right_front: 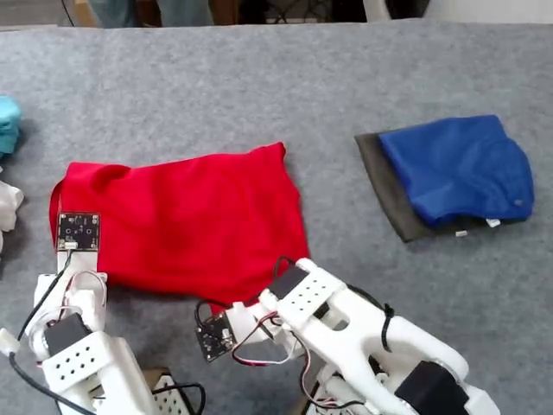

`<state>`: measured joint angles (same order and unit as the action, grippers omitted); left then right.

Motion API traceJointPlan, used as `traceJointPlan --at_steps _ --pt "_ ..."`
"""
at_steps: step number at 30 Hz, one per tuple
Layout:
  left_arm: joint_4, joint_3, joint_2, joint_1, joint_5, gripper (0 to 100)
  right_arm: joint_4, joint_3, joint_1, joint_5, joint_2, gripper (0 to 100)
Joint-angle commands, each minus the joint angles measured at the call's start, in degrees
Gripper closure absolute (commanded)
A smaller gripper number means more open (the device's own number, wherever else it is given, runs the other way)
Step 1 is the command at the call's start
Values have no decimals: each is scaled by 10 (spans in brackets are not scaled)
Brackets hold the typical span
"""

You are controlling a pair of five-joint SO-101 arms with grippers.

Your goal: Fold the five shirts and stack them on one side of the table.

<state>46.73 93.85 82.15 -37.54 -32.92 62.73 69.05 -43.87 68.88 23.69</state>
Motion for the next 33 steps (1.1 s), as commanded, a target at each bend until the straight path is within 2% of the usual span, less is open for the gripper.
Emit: traceJointPlan --at_steps 1,7,11,19,25,31,33 --pt "-6 -2 4 -5 3 878 -2 23 4 -6 -29 963" --pt "-5 -7 4 -5 4 878 13 -24 56 -12 -28 969" --pt "1 -22 4 -7 7 878 69 -102 90 -32 -28 970" --pt "95 -183 -1 2 23 873 136 -221 134 -62 -32 970" --pt "217 -239 -1 0 4 771 174 -225 149 -76 -32 971" --pt "376 -320 -2 -2 -12 750 181 -225 204 -76 -33 984" --pt "396 -343 -2 -20 -18 748 189 -225 208 -77 -33 984"
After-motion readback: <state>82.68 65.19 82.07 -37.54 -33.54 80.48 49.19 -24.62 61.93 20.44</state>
